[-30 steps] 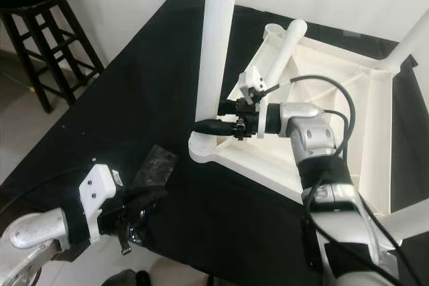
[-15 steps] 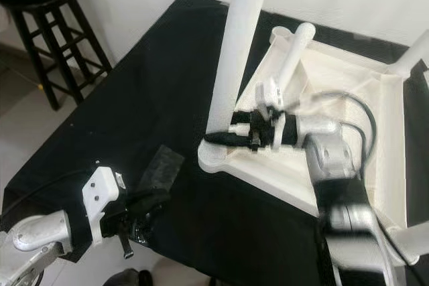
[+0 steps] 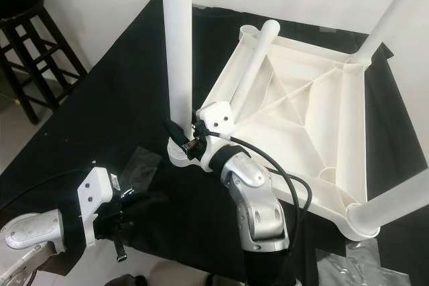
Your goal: Building children table
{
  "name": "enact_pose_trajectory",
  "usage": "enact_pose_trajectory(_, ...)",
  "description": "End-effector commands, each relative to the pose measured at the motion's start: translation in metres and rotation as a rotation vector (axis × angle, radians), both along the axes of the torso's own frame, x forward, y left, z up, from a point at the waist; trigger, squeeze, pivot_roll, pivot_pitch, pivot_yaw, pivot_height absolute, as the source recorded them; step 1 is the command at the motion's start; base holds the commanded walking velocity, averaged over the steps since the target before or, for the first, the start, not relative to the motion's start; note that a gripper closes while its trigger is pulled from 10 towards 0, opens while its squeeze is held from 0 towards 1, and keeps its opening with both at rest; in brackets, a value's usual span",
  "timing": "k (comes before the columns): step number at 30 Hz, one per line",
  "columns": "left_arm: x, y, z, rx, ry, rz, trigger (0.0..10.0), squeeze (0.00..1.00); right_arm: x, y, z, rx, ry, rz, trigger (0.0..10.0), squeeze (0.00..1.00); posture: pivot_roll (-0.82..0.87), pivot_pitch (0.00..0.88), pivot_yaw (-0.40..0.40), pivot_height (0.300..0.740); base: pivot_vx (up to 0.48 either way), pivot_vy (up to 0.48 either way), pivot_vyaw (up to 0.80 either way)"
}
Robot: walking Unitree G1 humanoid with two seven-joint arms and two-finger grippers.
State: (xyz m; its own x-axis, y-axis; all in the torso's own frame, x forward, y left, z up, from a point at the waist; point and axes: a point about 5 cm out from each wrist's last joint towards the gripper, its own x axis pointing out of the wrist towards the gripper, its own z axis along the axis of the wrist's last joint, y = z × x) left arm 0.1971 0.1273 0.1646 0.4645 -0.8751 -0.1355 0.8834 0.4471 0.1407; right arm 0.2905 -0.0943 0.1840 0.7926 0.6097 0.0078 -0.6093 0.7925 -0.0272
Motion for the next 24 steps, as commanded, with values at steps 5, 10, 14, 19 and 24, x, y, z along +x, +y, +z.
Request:
enact_pose_trajectory(5, 0.000, 0.003, -0.002, 0.004, 0.003, 0.027, 10.0, 0.00, 0.000, -0.006, -0.011, -0.023, 0.134, 0.083, 10.0, 1.00, 0.09, 0.178, -0.062, 0.740, 0.000, 0.000, 0.00)
enact_pose_trajectory(10, 0.006, 0.004, 0.001, -0.049, 0.017, 0.072, 10.0, 0.00, 0.005, -0.016, 0.007, 0.039, 0.088, 0.152, 10.0, 0.59, 0.09, 0.168, -0.074, 0.740, 0.000, 0.000, 0.00)
enact_pose_trajectory(14, 0.009, 0.004, 0.003, -0.075, 0.009, 0.101, 10.0, 0.00, -0.008, -0.024, 0.005, 0.030, 0.074, 0.232, 10.0, 0.00, 0.06, 0.171, -0.083, 0.740, 0.000, 0.000, 0.00)
enact_pose_trajectory(19, 0.012, 0.004, 0.003, -0.087, 0.016, 0.111, 10.0, 0.00, -0.021, -0.032, -0.004, 0.028, 0.100, 0.216, 10.0, 0.00, 0.03, 0.165, -0.075, 0.740, 0.000, 0.000, 0.00)
enact_pose_trajectory(24, 0.014, 0.004, 0.002, -0.085, 0.028, 0.115, 10.0, 0.00, -0.023, -0.042, -0.014, 0.026, 0.125, 0.098, 10.0, 0.00, 0.02, 0.161, -0.068, 0.740, 0.000, 0.000, 0.00)
